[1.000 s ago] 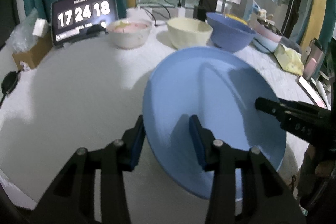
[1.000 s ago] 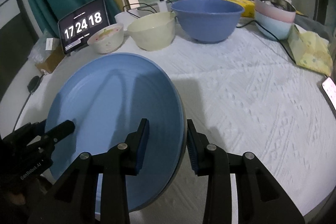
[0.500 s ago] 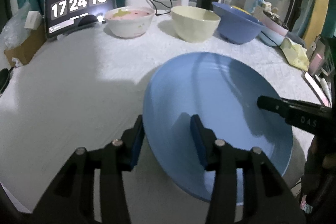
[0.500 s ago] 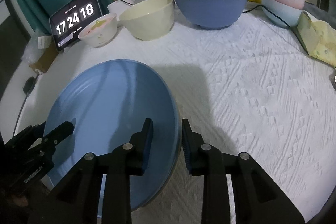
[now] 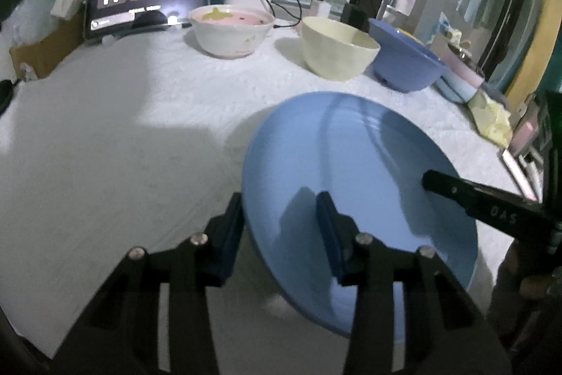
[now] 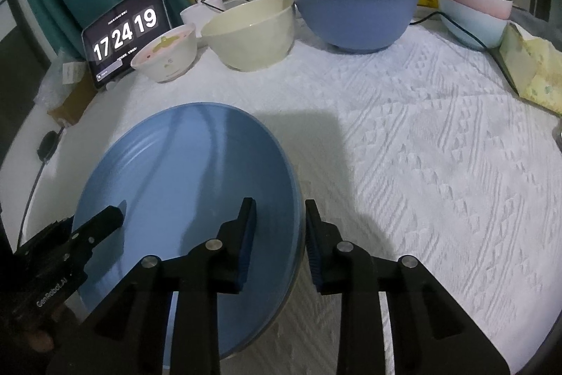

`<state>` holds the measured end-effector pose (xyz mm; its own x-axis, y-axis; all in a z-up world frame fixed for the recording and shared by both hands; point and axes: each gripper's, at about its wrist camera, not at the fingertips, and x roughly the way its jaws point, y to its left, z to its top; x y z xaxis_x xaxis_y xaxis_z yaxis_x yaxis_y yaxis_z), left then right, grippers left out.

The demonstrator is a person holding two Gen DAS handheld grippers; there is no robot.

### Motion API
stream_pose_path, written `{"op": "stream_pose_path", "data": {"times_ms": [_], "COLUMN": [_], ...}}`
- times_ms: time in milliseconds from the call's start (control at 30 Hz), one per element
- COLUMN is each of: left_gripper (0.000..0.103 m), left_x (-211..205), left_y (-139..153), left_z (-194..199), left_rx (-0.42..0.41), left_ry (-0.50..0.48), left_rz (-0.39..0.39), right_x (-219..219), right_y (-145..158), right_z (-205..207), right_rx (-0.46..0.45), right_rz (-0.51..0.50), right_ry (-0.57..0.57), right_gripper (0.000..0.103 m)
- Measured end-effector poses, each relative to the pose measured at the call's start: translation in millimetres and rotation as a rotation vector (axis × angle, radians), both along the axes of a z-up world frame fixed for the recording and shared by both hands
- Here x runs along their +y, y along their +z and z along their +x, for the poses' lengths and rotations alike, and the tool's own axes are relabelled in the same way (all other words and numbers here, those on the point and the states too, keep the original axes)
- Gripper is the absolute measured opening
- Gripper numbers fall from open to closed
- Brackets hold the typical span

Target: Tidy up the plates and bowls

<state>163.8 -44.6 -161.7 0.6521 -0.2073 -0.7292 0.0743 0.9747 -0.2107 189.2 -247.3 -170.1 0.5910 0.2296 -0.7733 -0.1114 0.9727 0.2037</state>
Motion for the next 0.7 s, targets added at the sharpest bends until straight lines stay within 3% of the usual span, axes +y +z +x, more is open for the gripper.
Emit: {"op": "stream_pose_path", "data": {"times_ms": [700], "left_gripper": [0.041], "left_x": [74.7], "left_y": [14.6], "left_z": [23.1], "left_rx": [-0.041], "left_ry": [0.137], "left_rz": [0.0], "right_x": [78.3], "right_y": [14.2], "right_z": [54.6], "right_rx": [-0.036], "right_rz": [-0.035], "right_ry": [0.139], "right_gripper": [0.029]}}
